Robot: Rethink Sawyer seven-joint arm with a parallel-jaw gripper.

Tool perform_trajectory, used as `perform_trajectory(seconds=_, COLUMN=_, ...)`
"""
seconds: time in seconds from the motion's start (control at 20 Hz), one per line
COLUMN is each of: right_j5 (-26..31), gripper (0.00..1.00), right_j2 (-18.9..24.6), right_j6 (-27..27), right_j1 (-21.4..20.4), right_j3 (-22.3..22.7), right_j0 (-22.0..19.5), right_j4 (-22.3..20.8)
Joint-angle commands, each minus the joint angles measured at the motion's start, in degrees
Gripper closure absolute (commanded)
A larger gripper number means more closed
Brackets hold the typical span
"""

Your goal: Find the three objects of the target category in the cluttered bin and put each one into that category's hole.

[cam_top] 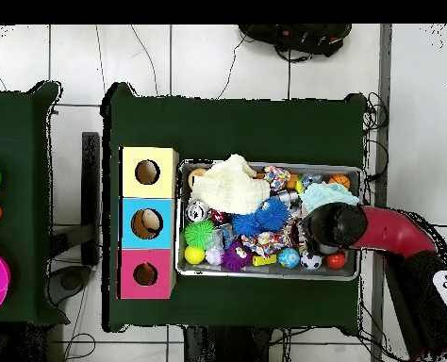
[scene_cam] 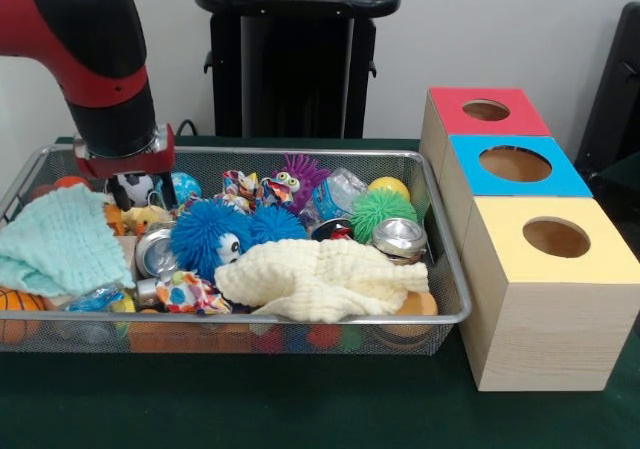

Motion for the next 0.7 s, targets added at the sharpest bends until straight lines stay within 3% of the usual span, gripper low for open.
perform_trajectory(seconds=0.05, right_j5=-5.2, gripper=0.00, right_j2=4.4, right_j6=-9.7, right_j1=-1.1, right_j3=-3.2, right_j0=0.7, right_j4=-4.0)
perform_trajectory(seconds=0.7, right_j5=-8.0, gripper=0.00, right_j2=4.7, right_j6=-9.5, right_j1=-1.8, right_j3=-0.7, right_j0=-0.3, right_j4=-4.5)
